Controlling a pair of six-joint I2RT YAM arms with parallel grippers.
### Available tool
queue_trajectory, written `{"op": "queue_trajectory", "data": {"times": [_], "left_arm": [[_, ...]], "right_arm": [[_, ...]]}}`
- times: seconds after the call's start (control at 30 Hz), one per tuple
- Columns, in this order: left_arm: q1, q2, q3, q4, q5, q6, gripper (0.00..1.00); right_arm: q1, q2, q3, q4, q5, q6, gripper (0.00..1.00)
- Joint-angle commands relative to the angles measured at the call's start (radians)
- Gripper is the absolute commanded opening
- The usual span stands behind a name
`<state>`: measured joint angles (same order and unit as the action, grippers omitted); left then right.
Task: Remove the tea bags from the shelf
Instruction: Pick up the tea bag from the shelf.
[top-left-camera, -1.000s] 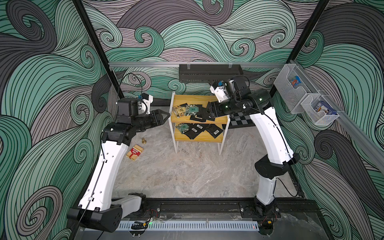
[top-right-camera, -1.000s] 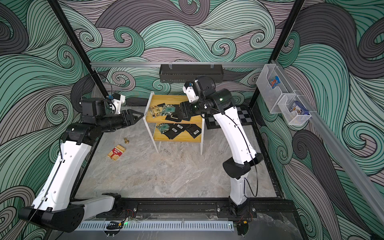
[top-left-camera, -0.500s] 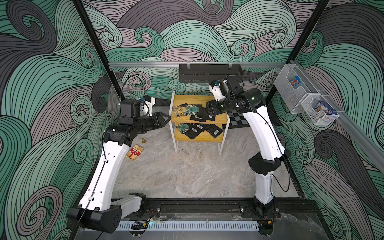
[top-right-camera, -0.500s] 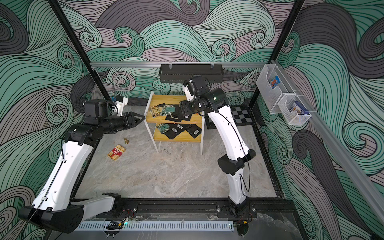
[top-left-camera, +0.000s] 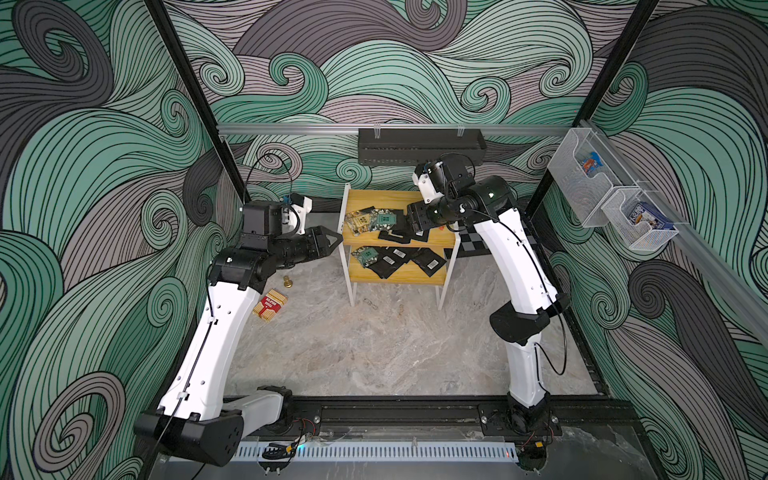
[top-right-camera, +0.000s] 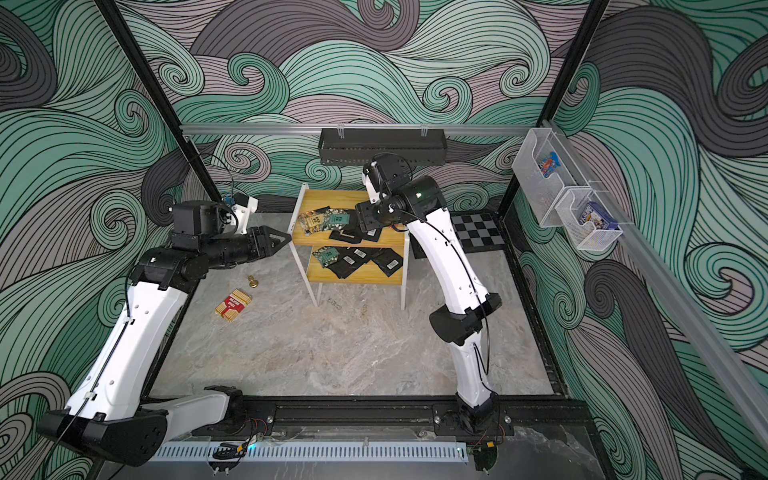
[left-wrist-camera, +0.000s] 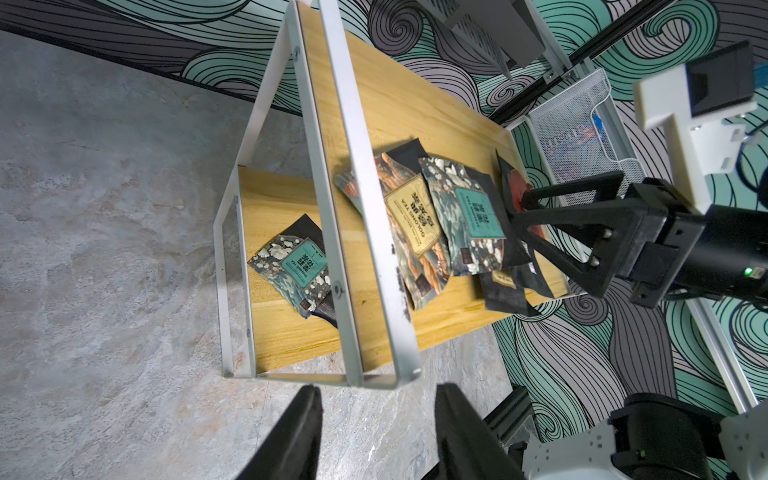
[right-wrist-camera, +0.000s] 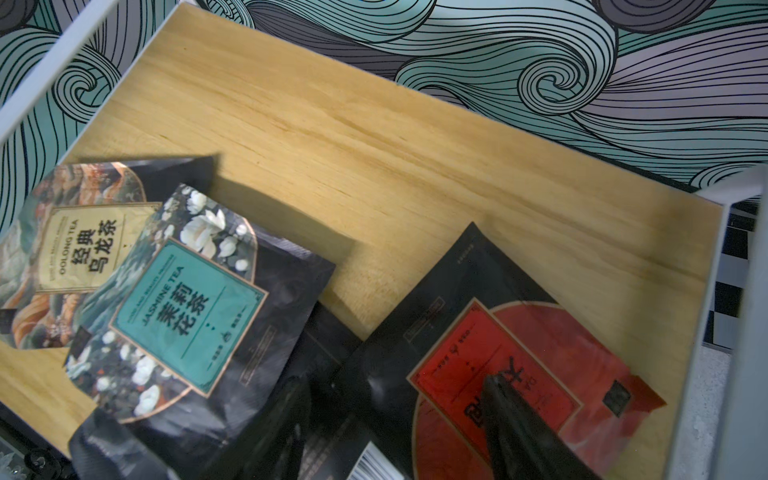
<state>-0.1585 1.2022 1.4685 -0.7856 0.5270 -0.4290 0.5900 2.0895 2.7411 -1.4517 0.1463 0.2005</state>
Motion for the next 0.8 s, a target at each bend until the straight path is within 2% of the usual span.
{"op": "queue_trajectory", "data": {"times": [0.0, 0.23, 0.77], "left_arm": [[-0.007, -0.001, -0.010, -0.006, -0.002, 0.017, 0.48], [-0.007, -0.005, -0.015, -0.011, -0.010, 0.022, 0.47], [-0.007, -0.006, -0.023, -0.012, -0.016, 0.026, 0.44]], "right_arm": [[0.007, -0.011, -0.050, -0.025, 0.006, -0.002, 0.68], [0.009, -0.028, -0.119, -0.025, 0.040, -0.009, 0.64], [-0.005, -0.063, -0.223, -0.021, 0.023, -0.009, 0.37]]}}
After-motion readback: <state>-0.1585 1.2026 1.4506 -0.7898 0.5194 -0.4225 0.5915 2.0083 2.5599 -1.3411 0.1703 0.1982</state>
